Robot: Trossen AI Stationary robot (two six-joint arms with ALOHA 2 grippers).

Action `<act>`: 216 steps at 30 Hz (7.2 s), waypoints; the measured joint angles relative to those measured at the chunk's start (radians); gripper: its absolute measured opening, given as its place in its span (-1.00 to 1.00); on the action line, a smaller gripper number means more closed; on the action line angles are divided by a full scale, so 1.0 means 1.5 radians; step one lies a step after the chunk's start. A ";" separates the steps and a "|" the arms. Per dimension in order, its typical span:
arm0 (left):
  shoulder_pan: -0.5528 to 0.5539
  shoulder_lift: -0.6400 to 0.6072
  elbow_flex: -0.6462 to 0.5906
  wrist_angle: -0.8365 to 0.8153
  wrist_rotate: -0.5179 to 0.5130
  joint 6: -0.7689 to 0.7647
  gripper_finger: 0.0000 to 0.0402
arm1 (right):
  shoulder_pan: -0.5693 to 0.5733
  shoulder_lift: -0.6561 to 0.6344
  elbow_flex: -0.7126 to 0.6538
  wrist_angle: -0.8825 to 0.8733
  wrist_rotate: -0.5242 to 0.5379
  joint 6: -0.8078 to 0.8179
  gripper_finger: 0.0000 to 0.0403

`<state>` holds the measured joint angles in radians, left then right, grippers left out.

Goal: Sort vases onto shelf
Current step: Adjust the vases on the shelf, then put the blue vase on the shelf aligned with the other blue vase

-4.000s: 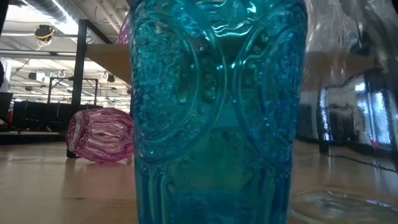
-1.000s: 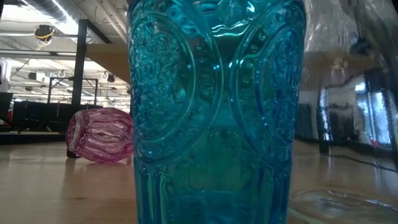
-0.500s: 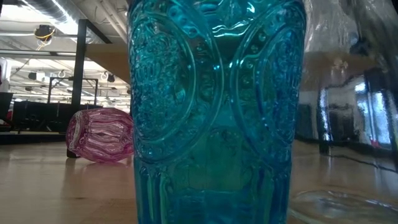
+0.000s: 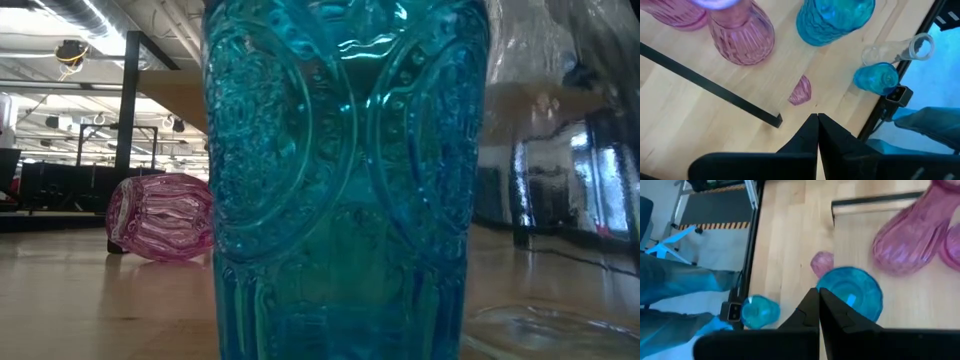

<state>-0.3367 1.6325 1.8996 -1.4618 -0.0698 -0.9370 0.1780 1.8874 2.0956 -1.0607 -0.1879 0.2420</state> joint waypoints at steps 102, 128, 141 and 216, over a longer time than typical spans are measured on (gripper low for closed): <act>0.240 -0.194 0.002 0.318 -0.110 0.270 -1.00 | -0.477 -0.134 -0.060 -0.025 -0.037 -0.087 -1.00; 0.869 -0.118 0.000 0.312 0.590 0.603 -1.00 | -0.690 -0.069 -0.446 0.365 -0.114 0.227 0.03; 0.864 -0.110 0.000 0.312 0.586 0.577 -1.00 | -0.695 0.028 -0.446 0.362 -0.189 0.212 0.02; 0.676 -0.111 0.000 0.323 0.364 0.454 -1.00 | -0.218 -0.024 0.061 -0.154 0.260 -0.447 -1.00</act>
<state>0.6780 1.4658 1.8999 -0.9768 0.4768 -0.2558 -0.1492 1.8514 2.1876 -1.2911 0.2022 -0.4282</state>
